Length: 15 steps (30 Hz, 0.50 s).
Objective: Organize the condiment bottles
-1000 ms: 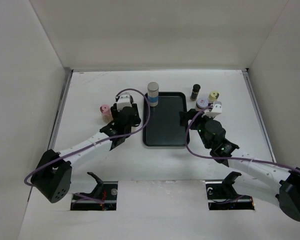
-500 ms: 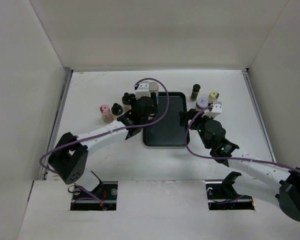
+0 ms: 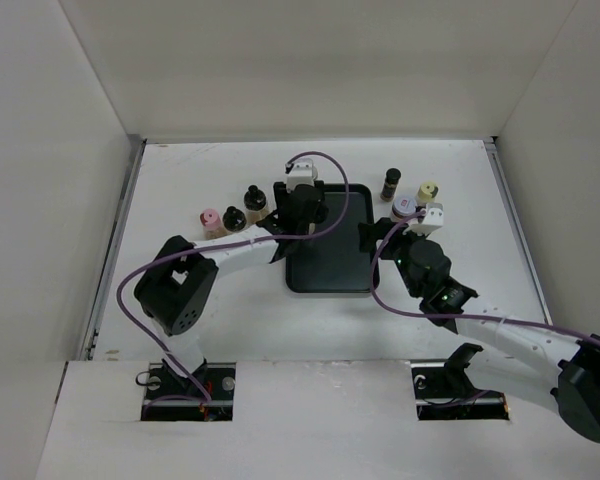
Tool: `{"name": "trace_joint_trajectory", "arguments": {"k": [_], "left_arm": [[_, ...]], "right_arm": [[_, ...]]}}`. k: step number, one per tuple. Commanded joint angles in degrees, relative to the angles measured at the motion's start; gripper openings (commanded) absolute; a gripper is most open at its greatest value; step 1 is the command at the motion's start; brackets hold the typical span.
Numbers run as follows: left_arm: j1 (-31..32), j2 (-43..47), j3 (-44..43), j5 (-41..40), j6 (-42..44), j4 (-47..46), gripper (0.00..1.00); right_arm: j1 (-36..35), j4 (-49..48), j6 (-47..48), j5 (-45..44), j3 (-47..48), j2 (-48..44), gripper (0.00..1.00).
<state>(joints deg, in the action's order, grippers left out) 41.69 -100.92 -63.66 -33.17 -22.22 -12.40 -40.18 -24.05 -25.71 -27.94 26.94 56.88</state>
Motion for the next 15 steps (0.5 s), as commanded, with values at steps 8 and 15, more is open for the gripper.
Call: {"name": "trace_joint_trajectory", "arguments": {"k": [8,15], "left_arm": [[0.4,2.5,1.6,-0.6,0.8,-6.4,0.84],[0.8,20.9,14.4,-3.9,0.6,-5.6,0.94]], "right_arm": [[0.2,-2.8,-0.1,1.0,1.6,0.1,1.0],[0.0,-2.8,0.0,1.0,1.8,0.3,1.0]]}}
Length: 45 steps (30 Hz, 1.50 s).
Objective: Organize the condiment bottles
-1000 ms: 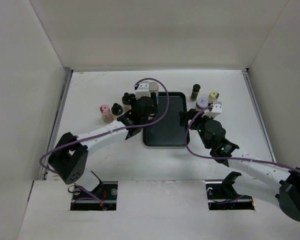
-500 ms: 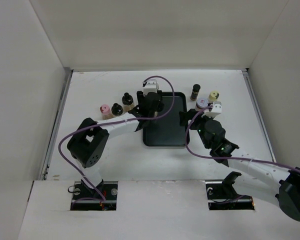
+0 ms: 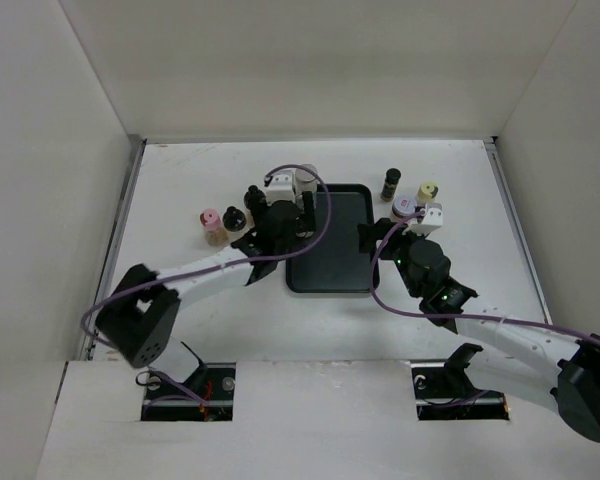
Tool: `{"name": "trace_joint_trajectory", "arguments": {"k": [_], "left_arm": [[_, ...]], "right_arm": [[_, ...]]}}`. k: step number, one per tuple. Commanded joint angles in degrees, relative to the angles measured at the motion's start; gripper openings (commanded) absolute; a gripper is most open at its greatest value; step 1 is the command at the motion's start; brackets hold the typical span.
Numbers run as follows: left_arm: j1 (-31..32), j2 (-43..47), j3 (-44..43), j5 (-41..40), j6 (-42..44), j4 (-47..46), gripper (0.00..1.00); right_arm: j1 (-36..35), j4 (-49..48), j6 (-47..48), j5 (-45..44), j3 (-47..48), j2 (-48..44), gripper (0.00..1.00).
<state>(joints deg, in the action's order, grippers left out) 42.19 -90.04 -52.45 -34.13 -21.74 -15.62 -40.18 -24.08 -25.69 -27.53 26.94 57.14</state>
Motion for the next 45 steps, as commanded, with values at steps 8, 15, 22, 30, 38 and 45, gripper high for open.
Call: {"name": "trace_joint_trajectory", "arguments": {"k": [8,15,22,30,38,45], "left_arm": [[-4.0,24.6,15.1,-4.3,-4.2,7.6,0.93],[-9.5,20.5,14.7,-4.0,-5.3,7.0,0.92],[-13.6,14.5,12.4,-4.3,-6.2,3.7,0.86],[-16.0,10.3,10.8,-1.6,-6.0,0.1,0.82],[-17.3,6.5,9.6,-1.6,-5.5,-2.0,0.57],[-10.0,16.4,16.5,-8.9,-5.3,-2.8,0.35]], "right_arm": [[0.0,-2.8,-0.1,0.6,1.9,0.3,1.0],[0.0,-2.8,-0.2,0.6,2.1,1.0,1.0],[0.0,-2.9,-0.2,0.6,2.2,1.3,1.0],[0.0,-2.9,-0.2,0.9,2.3,1.5,1.0],[-0.1,-2.9,-0.1,0.9,2.3,1.6,1.0],[-0.1,-2.9,-0.1,0.9,2.2,1.1,1.0]]}}
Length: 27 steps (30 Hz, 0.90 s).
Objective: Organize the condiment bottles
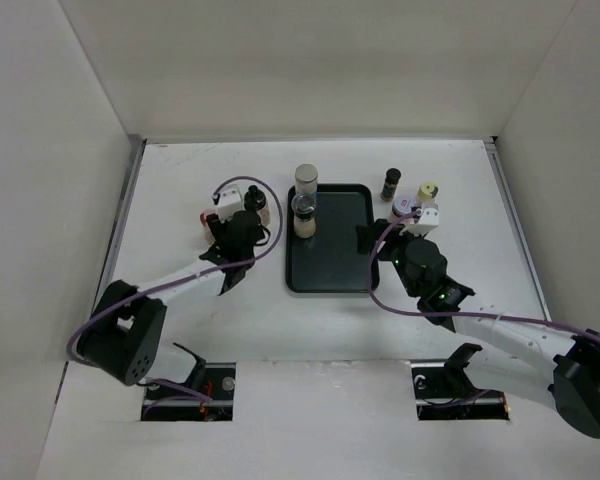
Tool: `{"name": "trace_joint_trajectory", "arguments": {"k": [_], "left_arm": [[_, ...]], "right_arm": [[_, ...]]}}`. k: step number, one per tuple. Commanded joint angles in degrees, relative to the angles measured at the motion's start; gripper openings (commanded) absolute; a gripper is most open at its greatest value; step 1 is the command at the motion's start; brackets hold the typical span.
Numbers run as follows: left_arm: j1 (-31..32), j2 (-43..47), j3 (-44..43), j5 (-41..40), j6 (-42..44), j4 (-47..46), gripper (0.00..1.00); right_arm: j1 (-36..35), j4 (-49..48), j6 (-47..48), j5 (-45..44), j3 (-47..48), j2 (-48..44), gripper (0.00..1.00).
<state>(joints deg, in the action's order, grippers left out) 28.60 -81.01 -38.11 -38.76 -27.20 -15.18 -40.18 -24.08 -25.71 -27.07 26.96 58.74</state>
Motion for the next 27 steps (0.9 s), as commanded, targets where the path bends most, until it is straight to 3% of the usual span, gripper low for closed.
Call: {"name": "trace_joint_trajectory", "arguments": {"k": [1,6,10,17,27], "left_arm": [[5.4,9.7,3.2,-4.9,0.2,-2.7,0.34],[12.1,18.9,4.4,-8.1,0.4,3.1,0.31],[16.3,20.8,3.5,-7.6,0.0,3.8,0.31],[23.8,9.3,-5.2,-4.1,0.0,0.4,0.31],[24.2,-2.7,-11.5,-1.5,1.2,-2.9,0.32]], "right_arm": [[-0.1,-2.9,-0.1,0.4,2.1,-0.5,1.0],[-0.1,-2.9,-0.2,0.4,2.2,0.1,1.0],[-0.1,-2.9,-0.2,0.4,2.3,0.0,1.0],[-0.1,-2.9,-0.2,0.4,2.0,-0.3,1.0],[0.2,-2.9,-0.4,0.4,1.6,-1.4,1.0]]}}
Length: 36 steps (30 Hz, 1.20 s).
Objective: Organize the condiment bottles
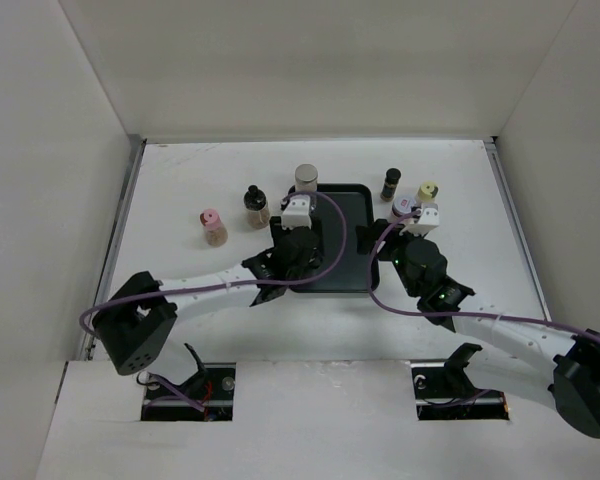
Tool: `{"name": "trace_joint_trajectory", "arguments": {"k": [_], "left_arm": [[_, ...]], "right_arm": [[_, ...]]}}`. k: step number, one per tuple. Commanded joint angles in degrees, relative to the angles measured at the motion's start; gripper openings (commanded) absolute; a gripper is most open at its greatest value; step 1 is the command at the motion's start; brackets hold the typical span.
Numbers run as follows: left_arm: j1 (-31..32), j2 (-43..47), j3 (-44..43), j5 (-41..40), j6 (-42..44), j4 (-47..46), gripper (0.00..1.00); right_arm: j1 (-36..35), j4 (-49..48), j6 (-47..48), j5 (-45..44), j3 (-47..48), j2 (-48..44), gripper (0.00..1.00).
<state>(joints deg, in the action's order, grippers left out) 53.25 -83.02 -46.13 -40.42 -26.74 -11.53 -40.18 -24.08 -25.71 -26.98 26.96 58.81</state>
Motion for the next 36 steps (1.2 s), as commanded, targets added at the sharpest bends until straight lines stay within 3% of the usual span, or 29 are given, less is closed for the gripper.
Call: {"name": "trace_joint_trajectory", "arguments": {"k": [1,11,16,19,24,28,36], "left_arm": [[-0.5,-1.9,-3.5,0.4,0.7,-7.6,0.32],[-2.1,-9.7,-4.1,-0.7,2.1,-12.5,0.47],[-1.6,-6.4,-2.0,-0.8,2.9,-13.7,0.77],[-1.8,-2.3,-0.1,-0.9,4.0,-13.1,0.89],[-2.8,8.5,5.3,-1.0,4.9,-10.9,0.92],[-9.5,12.6,6.4,-0.2,4.2,-6.7,0.92],[-19.5,0.1,-4.6,7.6,3.1,-0.9,0.92]], "right_arm": [[0.2,-2.9,-0.4,0.4,1.5,-1.8,1.0],[0.2,-2.9,-0.5,0.2,1.3,-1.9,1.0],[0.2,-2.9,-0.5,0.3,1.5,-1.6,1.0],[0.3,-2.9,-0.6,0.4,1.4,-1.9,1.0],[0.2,-2.9,-0.6,0.4,1.4,-2.2,1.0],[0.3,-2.9,-0.6,0.4,1.5,-1.6,1.0],[0.3,-2.9,-0.6,0.4,1.5,-1.5,1.0]]}}
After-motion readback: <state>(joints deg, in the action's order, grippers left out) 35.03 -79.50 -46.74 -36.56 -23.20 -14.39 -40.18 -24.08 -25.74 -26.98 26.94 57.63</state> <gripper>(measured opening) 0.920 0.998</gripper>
